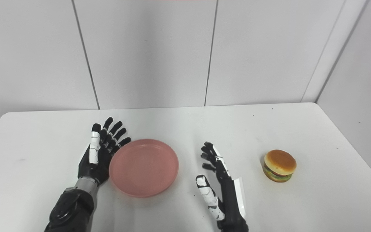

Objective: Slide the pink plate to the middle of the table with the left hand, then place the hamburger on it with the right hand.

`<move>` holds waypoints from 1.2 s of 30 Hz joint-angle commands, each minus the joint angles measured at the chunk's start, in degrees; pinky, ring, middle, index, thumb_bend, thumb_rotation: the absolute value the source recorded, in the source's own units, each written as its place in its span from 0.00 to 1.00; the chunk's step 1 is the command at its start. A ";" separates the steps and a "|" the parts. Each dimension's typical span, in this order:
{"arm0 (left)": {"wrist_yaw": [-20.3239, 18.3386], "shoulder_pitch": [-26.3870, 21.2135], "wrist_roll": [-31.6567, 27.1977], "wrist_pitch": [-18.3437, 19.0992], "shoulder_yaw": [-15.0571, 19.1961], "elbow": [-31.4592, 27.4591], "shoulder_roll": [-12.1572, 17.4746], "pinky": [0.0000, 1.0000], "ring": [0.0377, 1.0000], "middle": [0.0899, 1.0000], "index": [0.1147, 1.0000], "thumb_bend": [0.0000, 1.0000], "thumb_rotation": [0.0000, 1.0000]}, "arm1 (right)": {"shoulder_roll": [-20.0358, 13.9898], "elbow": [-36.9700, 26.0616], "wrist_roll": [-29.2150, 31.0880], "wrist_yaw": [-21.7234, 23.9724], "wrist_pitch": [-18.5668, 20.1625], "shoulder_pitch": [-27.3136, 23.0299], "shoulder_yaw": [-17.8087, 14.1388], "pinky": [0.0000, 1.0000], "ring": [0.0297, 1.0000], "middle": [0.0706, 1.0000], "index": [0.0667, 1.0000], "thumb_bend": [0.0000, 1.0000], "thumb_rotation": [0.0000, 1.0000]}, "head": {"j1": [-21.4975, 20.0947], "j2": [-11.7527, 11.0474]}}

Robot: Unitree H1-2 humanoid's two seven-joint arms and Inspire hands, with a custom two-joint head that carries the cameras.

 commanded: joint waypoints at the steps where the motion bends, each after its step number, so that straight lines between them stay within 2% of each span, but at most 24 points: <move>1: -0.92 -1.02 -0.54 0.33 0.03 0.89 0.07 0.84 0.93 0.94 1.00 0.87 0.89 | -3.22 -4.01 -4.34 0.50 0.94 -1.94 -2.09 0.75 0.82 0.84 0.85 0.72 1.00 | 0.00 0.07; 2: -0.97 -1.11 -0.60 0.33 -0.04 1.03 0.14 0.84 0.94 0.94 1.00 0.88 0.90 | -3.77 -4.72 -5.77 0.93 1.83 -2.50 -2.92 0.72 0.79 0.83 0.84 0.75 1.00 | 0.00 0.07; 3: -0.97 -1.42 -0.41 0.24 -0.23 1.54 0.17 0.84 0.94 0.94 1.00 0.88 0.90 | -5.27 -5.16 -7.69 1.07 1.98 -3.64 -4.14 0.71 0.78 0.82 0.84 0.76 1.00 | -1.84 -0.30; 6: -1.03 -2.24 0.16 -0.25 -0.59 2.91 0.14 0.85 0.93 0.94 1.00 0.88 0.90 | -9.61 -6.48 -14.55 0.66 1.80 -6.38 -7.16 0.58 0.69 0.77 0.81 0.75 1.00 | -1.90 -0.47; 8: -0.78 -2.74 0.77 -0.71 -0.84 3.77 0.14 0.83 0.92 0.94 1.00 0.89 0.90 | -11.60 -6.72 -17.45 -0.77 1.81 -7.78 -9.47 0.54 0.64 0.71 0.71 0.73 0.97 | -1.94 -0.84; 11: -0.96 -3.27 0.79 -1.36 -0.83 5.00 0.08 0.83 0.92 0.93 1.00 0.89 0.90 | -13.54 -5.29 -17.94 -3.02 0.65 -9.07 -12.21 0.54 0.63 0.68 0.66 0.72 0.93 | -2.79 -1.72; 13: -1.39 -3.53 0.30 -1.75 -0.59 5.90 0.04 0.85 0.92 0.93 1.00 0.88 0.90 | -15.76 -3.40 -17.93 -4.55 0.14 -10.33 -14.52 0.58 0.64 0.65 0.59 0.68 0.79 | -3.74 -2.35; 14: -1.53 -3.63 0.14 -1.96 -0.48 6.38 0.06 0.86 0.92 0.93 1.00 0.88 0.90 | -16.78 -2.67 -18.40 -4.78 0.53 -10.95 -15.41 0.60 0.65 0.65 0.57 0.67 0.73 | -4.10 -2.63; 17: -2.25 -3.97 -0.29 -3.11 -0.11 8.30 0.25 0.86 0.93 0.93 1.00 0.88 0.88 | -19.08 -1.25 -21.38 -3.47 3.60 -12.55 -17.09 0.61 0.67 0.66 0.55 0.67 0.69 | -4.88 -3.38; 20: -2.96 -4.00 -0.28 -4.14 -0.15 9.24 0.54 0.87 0.93 0.93 1.00 0.89 0.88 | -20.86 0.27 -22.19 -2.32 6.48 -13.77 -18.08 0.63 0.69 0.67 0.55 0.68 0.68 | -5.64 -4.17; 22: -3.11 -3.75 -0.36 -4.16 -0.13 9.04 0.61 0.87 0.94 0.93 1.00 0.88 0.88 | -22.16 2.55 -22.59 -2.65 7.75 -14.66 -18.75 0.65 0.71 0.69 0.55 0.70 0.72 | -5.80 -4.18; 26: -2.85 -3.06 -0.48 -3.54 -0.03 7.79 0.55 0.86 0.94 0.93 1.00 0.89 0.87 | -24.81 6.74 -24.69 -2.63 9.73 -15.60 -18.89 0.67 0.72 0.70 0.57 0.67 0.73 | -5.98 -4.13; 28: -3.45 -2.72 -0.20 -3.95 -0.40 7.68 0.84 0.86 0.95 0.93 1.00 0.89 0.89 | -25.83 8.50 -25.47 -2.34 10.36 -15.61 -18.49 0.65 0.71 0.69 0.60 0.66 0.73 | -6.54 -4.88; 30: -3.88 -2.88 -0.02 -4.45 -0.54 8.40 1.09 0.87 0.95 0.94 1.00 0.88 0.90 | -26.52 10.94 -25.29 -3.46 10.04 -15.82 -18.07 0.62 0.69 0.69 0.63 0.65 0.74 | -7.00 -4.77; 33: -3.56 -3.44 -0.30 -4.11 -0.08 9.13 1.11 0.87 0.94 0.92 1.00 0.89 0.87 | -27.42 14.20 -25.26 -4.96 9.98 -16.16 -17.49 0.56 0.65 0.70 0.68 0.66 0.82 | -6.94 -4.04; 36: -3.33 -3.78 -0.20 -3.76 0.06 8.98 1.10 0.86 0.94 0.92 1.00 0.88 0.87 | -27.82 16.20 -25.64 -5.76 10.28 -15.79 -16.74 0.56 0.66 0.71 0.69 0.66 0.82 | -6.57 -3.93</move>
